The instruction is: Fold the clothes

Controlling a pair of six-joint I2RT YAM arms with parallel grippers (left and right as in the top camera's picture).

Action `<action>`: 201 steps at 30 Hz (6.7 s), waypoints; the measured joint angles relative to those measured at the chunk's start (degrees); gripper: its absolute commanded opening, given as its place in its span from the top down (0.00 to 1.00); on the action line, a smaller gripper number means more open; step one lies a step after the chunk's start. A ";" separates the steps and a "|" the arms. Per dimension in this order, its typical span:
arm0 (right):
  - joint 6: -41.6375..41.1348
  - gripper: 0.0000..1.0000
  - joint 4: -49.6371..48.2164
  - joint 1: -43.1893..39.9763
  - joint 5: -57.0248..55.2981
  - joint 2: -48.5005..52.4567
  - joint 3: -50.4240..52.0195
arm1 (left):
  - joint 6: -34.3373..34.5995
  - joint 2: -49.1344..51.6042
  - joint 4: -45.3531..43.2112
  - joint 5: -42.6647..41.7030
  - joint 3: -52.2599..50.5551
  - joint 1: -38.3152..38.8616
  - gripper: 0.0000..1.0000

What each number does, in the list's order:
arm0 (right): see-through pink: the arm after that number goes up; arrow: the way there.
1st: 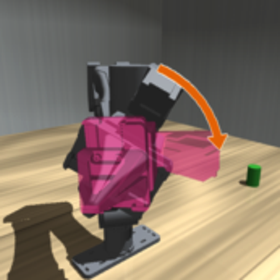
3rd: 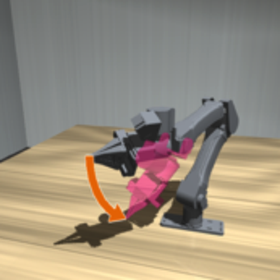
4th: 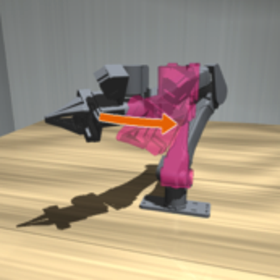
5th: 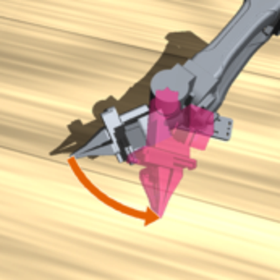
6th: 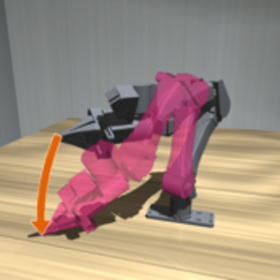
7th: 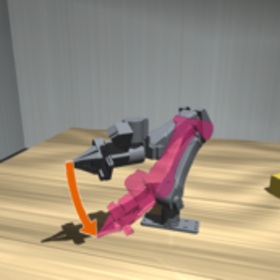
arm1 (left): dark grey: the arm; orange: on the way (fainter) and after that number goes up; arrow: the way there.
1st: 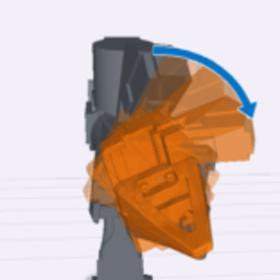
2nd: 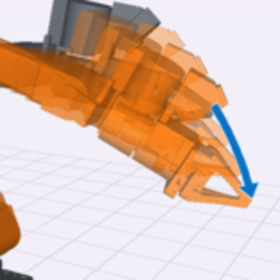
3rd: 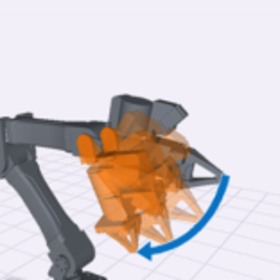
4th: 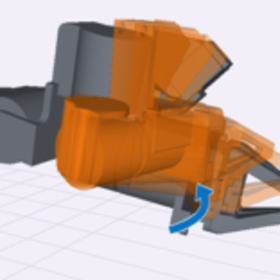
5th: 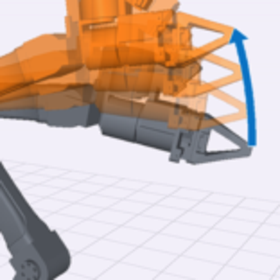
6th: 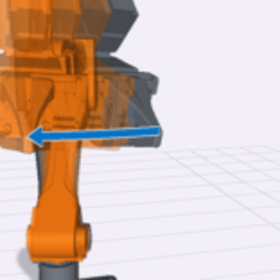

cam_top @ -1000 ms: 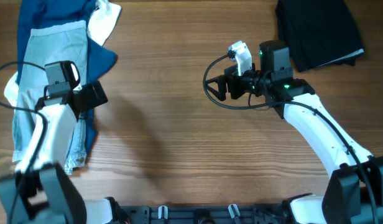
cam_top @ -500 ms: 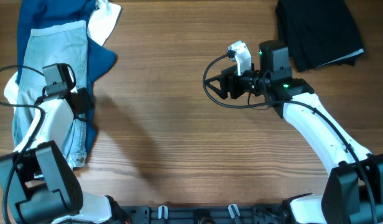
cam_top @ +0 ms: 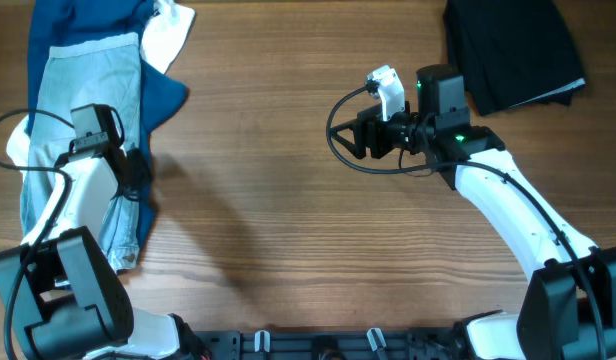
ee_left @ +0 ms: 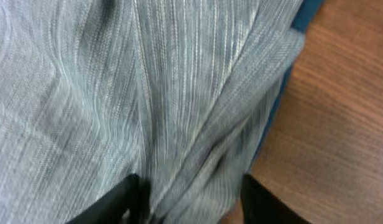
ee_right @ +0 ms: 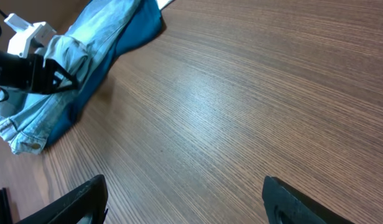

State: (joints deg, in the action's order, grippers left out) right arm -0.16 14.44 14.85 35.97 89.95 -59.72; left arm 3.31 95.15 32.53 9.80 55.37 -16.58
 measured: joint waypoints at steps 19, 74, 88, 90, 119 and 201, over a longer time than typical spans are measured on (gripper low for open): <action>0.00 0.20 -1.03 0.00 -0.07 0.00 -0.02 | 2.91 -0.20 10.73 3.06 6.86 0.52 0.96; 0.00 0.20 2.64 -2.40 -7.56 0.00 -0.92 | 14.53 19.15 4.70 -15.17 33.33 34.49 0.54; -0.02 0.21 -0.11 -2.40 -10.56 0.00 -0.92 | 12.09 8.87 17.70 -3.69 32.72 29.73 0.96; -0.02 0.21 -0.79 -2.40 -10.56 0.00 -0.92 | 11.06 1.03 19.76 -1.27 32.72 28.57 0.96; 5.22 0.30 -7.78 7.58 -7.32 19.23 -1.18 | 12.87 -9.55 35.01 4.52 32.70 22.25 0.96; -0.70 0.96 25.46 0.57 -26.18 2.73 -19.17 | 42.53 -3.50 13.40 -14.60 -11.21 24.39 0.96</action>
State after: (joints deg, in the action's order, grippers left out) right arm -0.86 39.90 15.42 9.78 92.68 -78.89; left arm 45.84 91.66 45.93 -4.80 44.16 7.81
